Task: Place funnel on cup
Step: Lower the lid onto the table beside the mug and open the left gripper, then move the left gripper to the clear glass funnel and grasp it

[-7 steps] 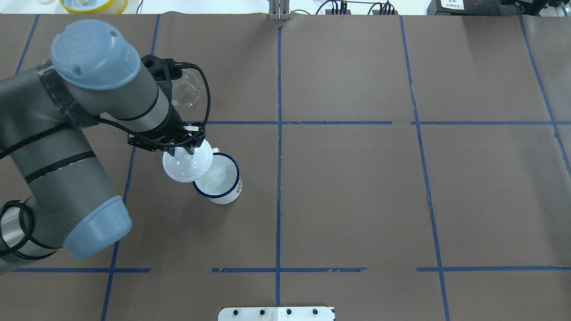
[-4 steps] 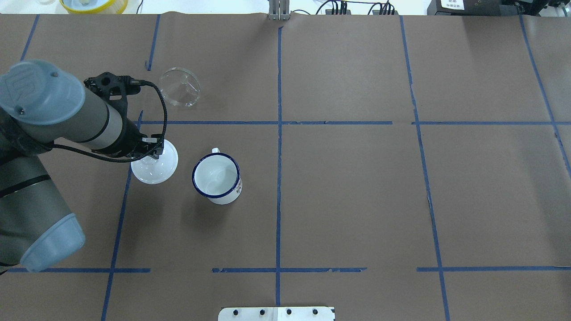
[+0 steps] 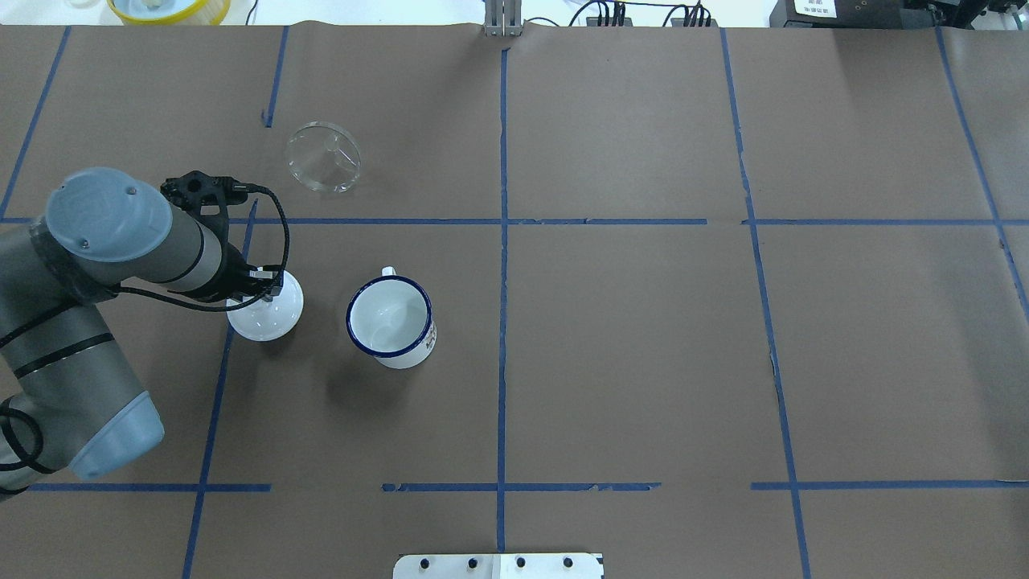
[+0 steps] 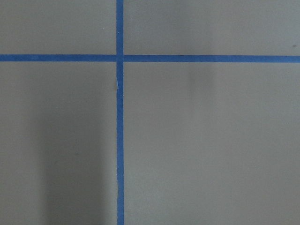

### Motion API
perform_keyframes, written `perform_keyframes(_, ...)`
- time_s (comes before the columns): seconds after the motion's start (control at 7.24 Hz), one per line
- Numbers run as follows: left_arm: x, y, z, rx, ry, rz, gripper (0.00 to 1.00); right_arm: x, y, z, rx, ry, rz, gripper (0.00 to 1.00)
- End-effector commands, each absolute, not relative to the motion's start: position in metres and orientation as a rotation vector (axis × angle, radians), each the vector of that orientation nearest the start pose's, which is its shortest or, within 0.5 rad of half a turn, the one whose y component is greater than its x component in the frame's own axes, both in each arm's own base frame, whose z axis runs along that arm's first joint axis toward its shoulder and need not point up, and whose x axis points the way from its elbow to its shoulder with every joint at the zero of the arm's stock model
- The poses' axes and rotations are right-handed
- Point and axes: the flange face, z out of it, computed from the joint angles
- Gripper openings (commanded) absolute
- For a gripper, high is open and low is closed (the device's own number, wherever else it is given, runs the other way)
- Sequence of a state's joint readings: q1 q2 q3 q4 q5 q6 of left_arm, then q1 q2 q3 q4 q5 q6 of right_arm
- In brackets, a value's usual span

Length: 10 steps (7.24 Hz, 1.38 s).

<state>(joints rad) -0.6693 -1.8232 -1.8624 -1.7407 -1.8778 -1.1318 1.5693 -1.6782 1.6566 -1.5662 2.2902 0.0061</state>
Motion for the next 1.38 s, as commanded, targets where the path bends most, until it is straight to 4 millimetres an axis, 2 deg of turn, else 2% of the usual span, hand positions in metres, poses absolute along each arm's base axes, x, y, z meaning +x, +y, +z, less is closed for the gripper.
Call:
perform_keyframes(0.0,0.396,-0.444,0.387,0.126,0.75,-0.09,0.99,0.067,-0.445,0.67,-0.019,-0.719,0.01,1.0)
perform_keyframes(0.28,0.394,-0.442,0.379,0.128,0.762,-0.081,1.0,0.067,-0.445,0.67,-0.019,-0.719,0.01,1.0)
perform_keyframes(0.41,0.395,-0.443,0.362,0.143,0.787,-0.076,1.0,0.067,-0.445,0.67,-0.019,-0.719,0.01,1.0)
perform_keyframes(0.55,0.382,-0.46,0.354,0.157,0.794,-0.121,1.0,0.067,-0.445,0.67,-0.019,-0.719,0.01,1.0)
perform_keyframes(0.69,0.356,-0.489,0.337,0.185,0.816,-0.208,1.0,0.067,-0.445,0.67,-0.019,-0.719,0.01,1.0)
perform_keyframes(0.83,0.358,-0.497,0.318,0.142,0.863,-0.361,1.0,0.067,-0.445,0.67,-0.019,-0.719,0.01,1.0)
perform_keyframes(0.97,0.37,-0.515,0.292,0.086,0.906,-0.529,1.0,0.067,-0.445,0.67,-0.019,-0.719,0.01,1.0)
perform_keyframes(1.11,0.383,-0.531,0.287,0.038,0.931,-0.672,1.0,0.067,-0.445,0.67,-0.019,-0.719,0.01,1.0)
perform_keyframes(1.24,0.391,-0.55,0.293,0.062,1.004,-0.878,1.0,0.067,-0.445,0.67,-0.019,-0.719,0.01,1.0)
